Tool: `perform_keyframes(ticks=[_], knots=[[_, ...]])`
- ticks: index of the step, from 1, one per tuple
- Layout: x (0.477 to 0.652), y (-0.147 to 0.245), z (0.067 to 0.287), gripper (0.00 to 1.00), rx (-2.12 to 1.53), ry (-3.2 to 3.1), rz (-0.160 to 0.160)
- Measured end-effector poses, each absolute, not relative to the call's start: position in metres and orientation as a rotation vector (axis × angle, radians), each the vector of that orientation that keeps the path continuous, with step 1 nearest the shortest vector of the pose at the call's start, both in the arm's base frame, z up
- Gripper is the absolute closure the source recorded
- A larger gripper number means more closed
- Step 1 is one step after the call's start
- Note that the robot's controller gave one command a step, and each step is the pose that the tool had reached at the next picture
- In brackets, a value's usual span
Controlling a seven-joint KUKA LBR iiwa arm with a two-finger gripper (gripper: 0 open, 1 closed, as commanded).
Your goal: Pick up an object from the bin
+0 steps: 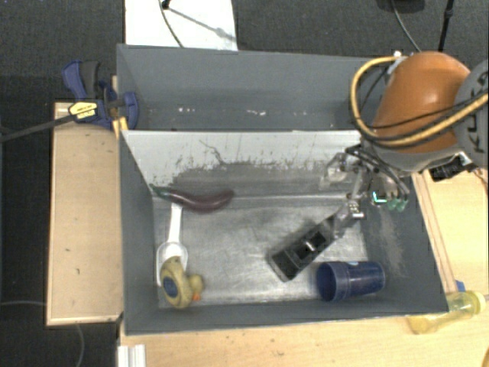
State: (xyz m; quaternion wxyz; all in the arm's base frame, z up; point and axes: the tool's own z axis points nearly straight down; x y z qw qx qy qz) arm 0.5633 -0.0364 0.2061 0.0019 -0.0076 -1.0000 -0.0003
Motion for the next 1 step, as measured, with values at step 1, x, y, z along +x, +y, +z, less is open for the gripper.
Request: perform_keyframes(ticks=[1], knots=[[0.5650,-0.0364,0.2099,0.00,-0.023,-3.145,0.000]])
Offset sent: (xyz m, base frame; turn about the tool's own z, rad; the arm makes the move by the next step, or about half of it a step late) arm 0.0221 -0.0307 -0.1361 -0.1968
